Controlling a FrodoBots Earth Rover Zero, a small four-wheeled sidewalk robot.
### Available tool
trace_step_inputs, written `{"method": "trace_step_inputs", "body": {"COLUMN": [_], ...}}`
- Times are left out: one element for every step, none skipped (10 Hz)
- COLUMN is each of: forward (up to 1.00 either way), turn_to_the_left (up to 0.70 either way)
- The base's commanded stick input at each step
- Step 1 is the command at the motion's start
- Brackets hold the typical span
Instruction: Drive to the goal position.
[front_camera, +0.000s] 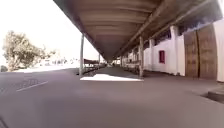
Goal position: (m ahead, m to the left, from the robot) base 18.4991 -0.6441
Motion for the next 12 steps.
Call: {"method": "trace_step_inputs", "body": {"forward": [0.7,0.7,0.7,0.7,0.7,0.7,0.7,0.7,0.7,0.7,0.7,0.7], "turn_to_the_left": [0.0,0.0,0.0,0.0,0.0,0.0,0.0,0.0,0.0,0.0,0.0,0.0]}}
